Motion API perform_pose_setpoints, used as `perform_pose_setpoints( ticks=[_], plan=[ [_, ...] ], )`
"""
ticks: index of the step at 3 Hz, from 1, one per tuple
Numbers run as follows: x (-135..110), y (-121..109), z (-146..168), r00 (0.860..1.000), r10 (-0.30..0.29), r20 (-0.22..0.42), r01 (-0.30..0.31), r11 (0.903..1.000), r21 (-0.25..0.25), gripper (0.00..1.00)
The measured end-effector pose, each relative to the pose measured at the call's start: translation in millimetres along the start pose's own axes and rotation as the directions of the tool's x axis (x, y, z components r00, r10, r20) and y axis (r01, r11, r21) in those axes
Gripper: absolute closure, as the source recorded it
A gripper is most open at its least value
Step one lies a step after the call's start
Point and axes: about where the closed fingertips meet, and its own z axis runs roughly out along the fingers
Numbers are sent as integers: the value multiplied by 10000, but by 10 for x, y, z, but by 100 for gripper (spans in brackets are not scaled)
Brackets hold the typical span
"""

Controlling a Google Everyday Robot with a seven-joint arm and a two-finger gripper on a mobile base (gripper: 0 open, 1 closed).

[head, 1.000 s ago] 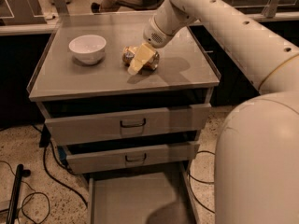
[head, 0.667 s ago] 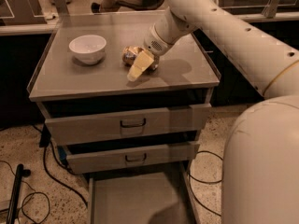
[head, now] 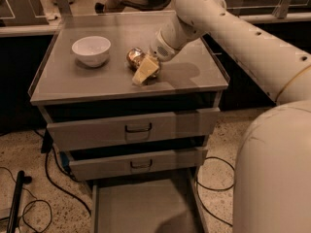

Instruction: Place orange can into bottom drawer

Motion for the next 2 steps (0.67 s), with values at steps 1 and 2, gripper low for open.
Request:
perform_pose_setpoints(
  ticks=[1, 2],
  plan=[
    [0, 0, 0, 10000, 0, 0, 0, 10000, 0, 49],
    [0, 0, 1, 10000, 0, 0, 0, 10000, -1, 80]
  ],
)
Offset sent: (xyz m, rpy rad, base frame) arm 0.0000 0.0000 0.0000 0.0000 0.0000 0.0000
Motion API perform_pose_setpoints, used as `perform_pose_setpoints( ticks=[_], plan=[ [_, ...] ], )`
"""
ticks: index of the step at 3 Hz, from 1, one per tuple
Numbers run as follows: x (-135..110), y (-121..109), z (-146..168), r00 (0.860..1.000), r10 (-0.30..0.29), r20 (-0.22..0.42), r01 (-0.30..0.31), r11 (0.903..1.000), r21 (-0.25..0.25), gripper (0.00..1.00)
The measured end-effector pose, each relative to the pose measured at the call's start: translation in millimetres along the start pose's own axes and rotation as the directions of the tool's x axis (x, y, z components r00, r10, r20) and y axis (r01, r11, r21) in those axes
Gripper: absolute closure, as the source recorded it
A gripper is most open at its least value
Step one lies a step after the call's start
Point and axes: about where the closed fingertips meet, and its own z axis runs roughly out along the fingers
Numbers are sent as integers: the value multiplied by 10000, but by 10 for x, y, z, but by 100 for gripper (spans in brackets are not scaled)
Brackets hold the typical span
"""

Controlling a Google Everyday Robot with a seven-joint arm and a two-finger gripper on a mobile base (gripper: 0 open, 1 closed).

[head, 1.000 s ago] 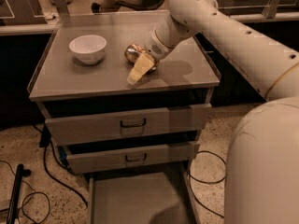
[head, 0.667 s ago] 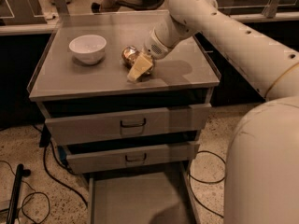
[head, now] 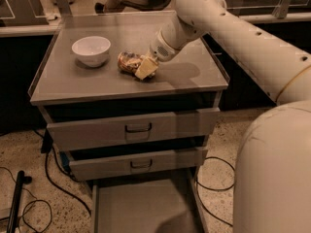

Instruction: Place orange can into bottom drawer

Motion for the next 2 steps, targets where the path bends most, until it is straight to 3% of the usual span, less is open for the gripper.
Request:
perform_pose_setpoints(
  ticks=[1, 2],
  plan=[
    [0, 0, 0, 10000, 0, 0, 0, 10000, 0, 100],
    [-10, 6, 14, 10000, -42, -39, 42, 10000, -35, 100]
  ],
)
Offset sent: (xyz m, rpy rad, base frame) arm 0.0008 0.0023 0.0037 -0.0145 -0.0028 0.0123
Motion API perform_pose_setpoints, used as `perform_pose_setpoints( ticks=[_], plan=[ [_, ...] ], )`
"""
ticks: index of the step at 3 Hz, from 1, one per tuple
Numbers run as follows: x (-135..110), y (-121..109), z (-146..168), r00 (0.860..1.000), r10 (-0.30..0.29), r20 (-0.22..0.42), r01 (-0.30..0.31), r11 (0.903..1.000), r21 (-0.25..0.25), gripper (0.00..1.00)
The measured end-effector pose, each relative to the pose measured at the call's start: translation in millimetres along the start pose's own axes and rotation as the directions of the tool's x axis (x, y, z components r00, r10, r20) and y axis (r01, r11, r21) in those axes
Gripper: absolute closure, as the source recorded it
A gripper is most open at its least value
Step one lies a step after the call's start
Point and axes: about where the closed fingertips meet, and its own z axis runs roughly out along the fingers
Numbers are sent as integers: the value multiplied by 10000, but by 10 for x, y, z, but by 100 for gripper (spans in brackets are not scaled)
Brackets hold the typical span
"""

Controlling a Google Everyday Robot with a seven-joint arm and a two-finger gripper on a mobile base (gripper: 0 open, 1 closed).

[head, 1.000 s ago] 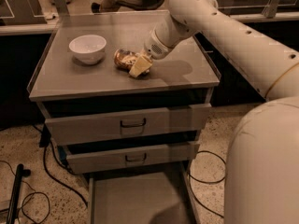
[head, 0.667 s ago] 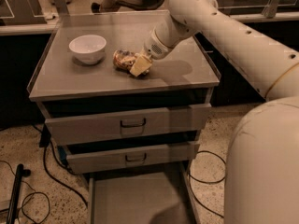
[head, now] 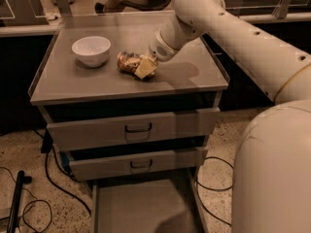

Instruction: Place orange can into bottom drawer

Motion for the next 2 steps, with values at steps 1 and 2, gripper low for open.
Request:
perform_pose_setpoints(
  ticks=[1, 2],
  plan=[
    [4, 34, -73, 9996, -208, -178, 208, 9998, 17, 100],
    [1, 112, -237, 9990, -440, -97, 441, 9989, 138, 100]
  ],
)
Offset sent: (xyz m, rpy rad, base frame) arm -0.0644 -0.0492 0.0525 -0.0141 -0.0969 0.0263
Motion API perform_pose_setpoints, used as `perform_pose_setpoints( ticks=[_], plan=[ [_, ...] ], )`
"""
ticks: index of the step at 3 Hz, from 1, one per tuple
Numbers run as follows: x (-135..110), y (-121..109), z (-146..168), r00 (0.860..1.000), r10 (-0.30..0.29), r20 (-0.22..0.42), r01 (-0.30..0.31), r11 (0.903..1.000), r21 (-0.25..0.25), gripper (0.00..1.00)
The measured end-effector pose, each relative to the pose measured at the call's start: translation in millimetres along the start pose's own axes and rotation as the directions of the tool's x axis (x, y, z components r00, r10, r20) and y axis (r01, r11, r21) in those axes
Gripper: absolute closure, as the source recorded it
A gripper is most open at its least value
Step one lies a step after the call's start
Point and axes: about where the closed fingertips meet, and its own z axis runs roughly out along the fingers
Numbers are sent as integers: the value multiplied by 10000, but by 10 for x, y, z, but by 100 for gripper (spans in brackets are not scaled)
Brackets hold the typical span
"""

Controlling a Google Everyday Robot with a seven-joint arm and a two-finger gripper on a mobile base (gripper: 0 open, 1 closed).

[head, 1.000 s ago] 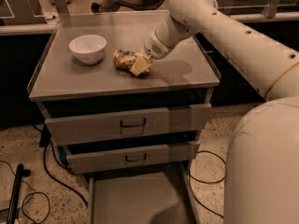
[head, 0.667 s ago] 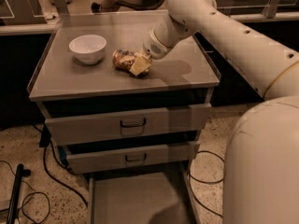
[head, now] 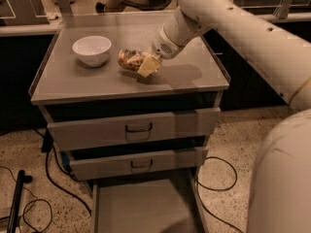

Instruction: Place orange can into bottom drawer

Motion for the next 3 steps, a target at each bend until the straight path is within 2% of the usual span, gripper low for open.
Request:
perform_pose_setpoints(
  ticks=[2, 3],
  plan=[
    [281, 548, -740, 9991, -107, 417, 83, 9983, 579, 100],
    [492, 857, -1020, 9979, 207, 614, -258, 9961, 845, 100]
  ],
)
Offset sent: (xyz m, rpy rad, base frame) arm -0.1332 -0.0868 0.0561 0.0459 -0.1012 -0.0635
